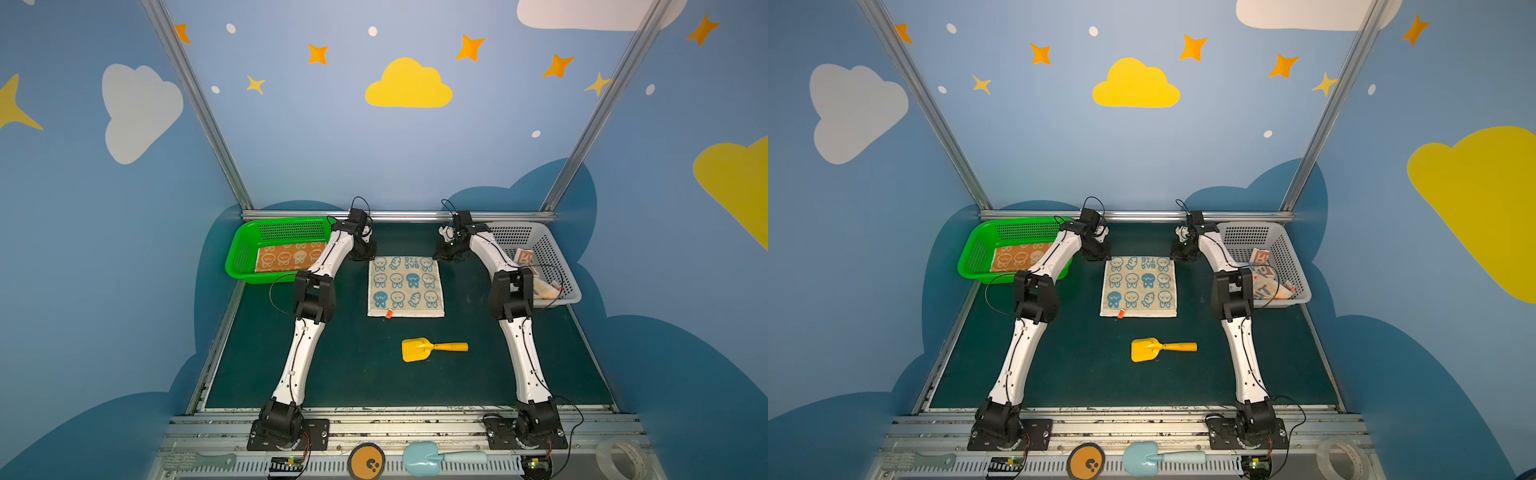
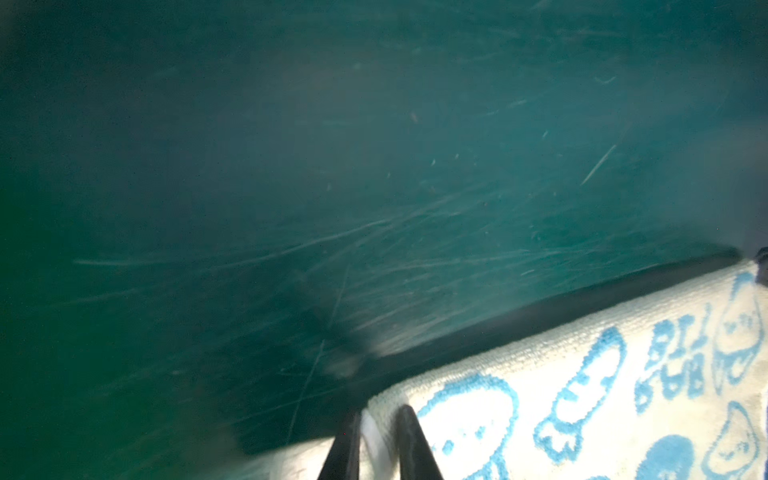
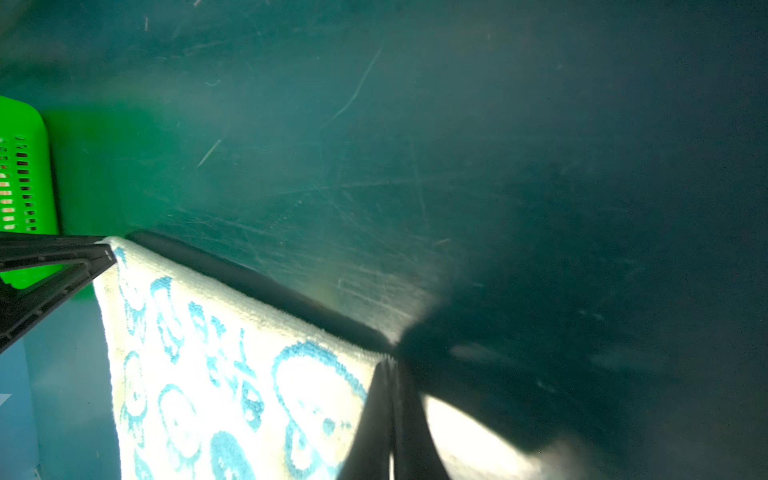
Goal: Fold and stack the towels
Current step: 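Lower both grippers onto the folded towel's far edge and pinch it, then lift the far edge with both grippers and fold it toward the robot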
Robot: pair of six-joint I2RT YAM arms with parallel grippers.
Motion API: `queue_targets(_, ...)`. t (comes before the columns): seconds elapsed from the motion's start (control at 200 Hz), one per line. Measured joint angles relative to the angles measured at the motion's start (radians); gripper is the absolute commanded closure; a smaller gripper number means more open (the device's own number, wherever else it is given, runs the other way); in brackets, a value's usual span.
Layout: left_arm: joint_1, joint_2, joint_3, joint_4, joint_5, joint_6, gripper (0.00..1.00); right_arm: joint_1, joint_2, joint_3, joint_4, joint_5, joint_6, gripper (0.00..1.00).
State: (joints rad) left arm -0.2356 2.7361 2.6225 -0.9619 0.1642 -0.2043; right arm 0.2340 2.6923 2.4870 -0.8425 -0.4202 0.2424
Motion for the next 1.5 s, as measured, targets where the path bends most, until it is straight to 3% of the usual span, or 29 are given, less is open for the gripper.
queue_targets(0.155, 0.000, 0.003, 0.000, 0.004, 0.005, 0.002, 0.96, -0.003, 0.000, -0.002, 0.001, -0.013, 0.005, 1.00)
queue_targets(0.511, 0.000, -0.006, -0.034, 0.054, 0.017, 0.000, 0.96, -0.011, -0.008, -0.013, 0.007, -0.033, 0.012, 1.00)
queue_targets(1.111, 0.003, -0.349, -0.435, 0.245, -0.007, 0.018, 0.96, -0.018, -0.272, -0.242, 0.033, -0.072, 0.006, 1.00)
queue_targets(1.502, -0.012, -0.635, -0.911, 0.434, 0.005, -0.011, 0.96, -0.009, -0.441, -0.504, 0.023, -0.077, 0.021, 1.00)
